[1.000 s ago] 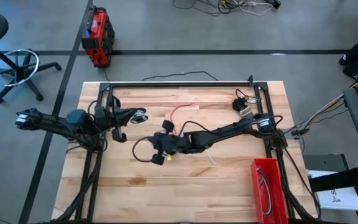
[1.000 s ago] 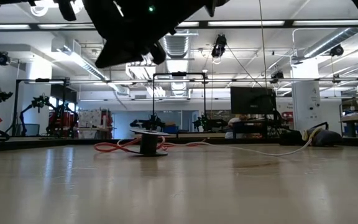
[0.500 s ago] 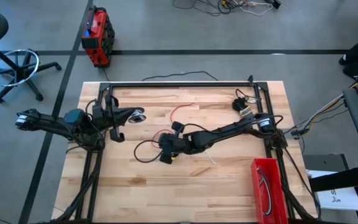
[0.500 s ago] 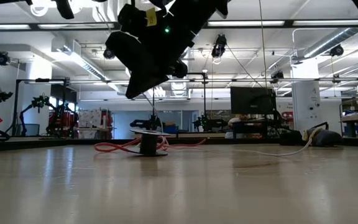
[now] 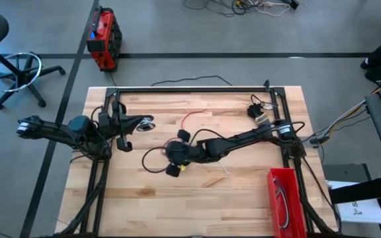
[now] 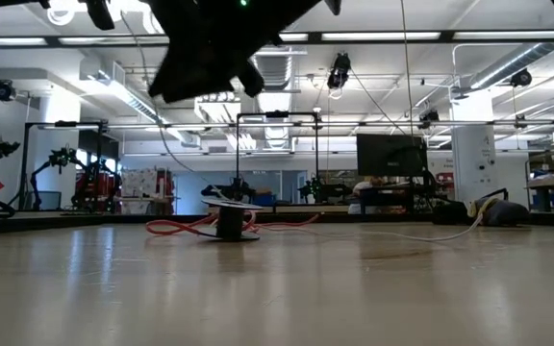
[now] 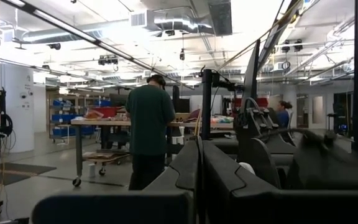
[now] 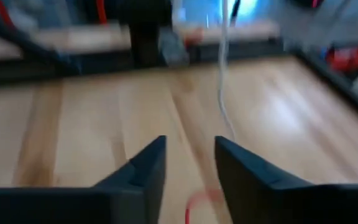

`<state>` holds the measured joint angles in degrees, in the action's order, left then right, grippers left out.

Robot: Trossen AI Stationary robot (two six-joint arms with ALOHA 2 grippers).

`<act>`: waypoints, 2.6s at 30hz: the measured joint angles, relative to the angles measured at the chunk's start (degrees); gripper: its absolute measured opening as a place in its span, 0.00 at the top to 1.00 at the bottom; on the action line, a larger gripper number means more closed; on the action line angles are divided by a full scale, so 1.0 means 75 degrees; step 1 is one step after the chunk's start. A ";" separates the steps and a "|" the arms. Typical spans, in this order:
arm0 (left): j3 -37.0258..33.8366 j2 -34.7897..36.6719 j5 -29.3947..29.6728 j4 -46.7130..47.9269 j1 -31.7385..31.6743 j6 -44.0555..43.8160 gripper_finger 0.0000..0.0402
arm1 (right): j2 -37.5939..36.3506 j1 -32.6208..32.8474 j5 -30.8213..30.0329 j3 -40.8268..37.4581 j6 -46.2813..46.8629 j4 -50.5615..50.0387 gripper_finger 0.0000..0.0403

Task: Coil cords
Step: Coil the white wire onto the spool

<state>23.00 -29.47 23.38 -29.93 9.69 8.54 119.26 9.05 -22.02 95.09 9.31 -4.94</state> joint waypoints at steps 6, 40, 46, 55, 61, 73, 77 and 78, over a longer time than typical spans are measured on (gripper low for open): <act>0.0000 -0.0006 0.0001 -0.0006 0.0000 -0.0025 1.00 | 0.0064 -0.0148 -0.0058 0.0009 -0.0587 0.2180 0.55; -0.0006 -0.0009 0.0005 0.0062 0.0000 -0.0100 1.00 | 0.0092 -0.0318 0.0405 0.0003 -0.0472 0.2594 0.78; -0.0006 -0.0009 0.0004 0.0060 0.0000 -0.0117 1.00 | 0.0082 -0.0325 0.0399 0.0003 -0.0353 0.2356 0.71; -0.0006 -0.0007 0.0005 0.0089 0.0000 -0.0117 1.00 | -0.0019 -0.0325 0.0396 0.0003 -0.0454 0.2277 0.97; -0.0009 0.0064 0.0006 0.0130 0.0000 -0.0117 1.00 | -0.0125 -0.0291 0.0396 0.0003 -0.0305 0.1725 0.99; -0.0044 0.0245 -0.0012 0.0400 0.0004 -0.0156 1.00 | 0.0022 -0.0179 0.0277 -0.0064 0.0340 0.0845 1.00; -0.0044 0.0245 -0.0012 0.0373 0.0003 -0.0198 1.00 | 0.0044 -0.0179 0.0280 -0.0065 0.0352 0.0801 1.00; -0.0044 0.0242 -0.0012 0.0376 0.0003 -0.0198 1.00 | 0.0044 -0.0182 0.0280 -0.0070 0.0352 0.0780 1.00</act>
<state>22.68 -27.66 23.29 -27.11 9.72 7.05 119.59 7.68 -19.92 94.56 11.94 0.92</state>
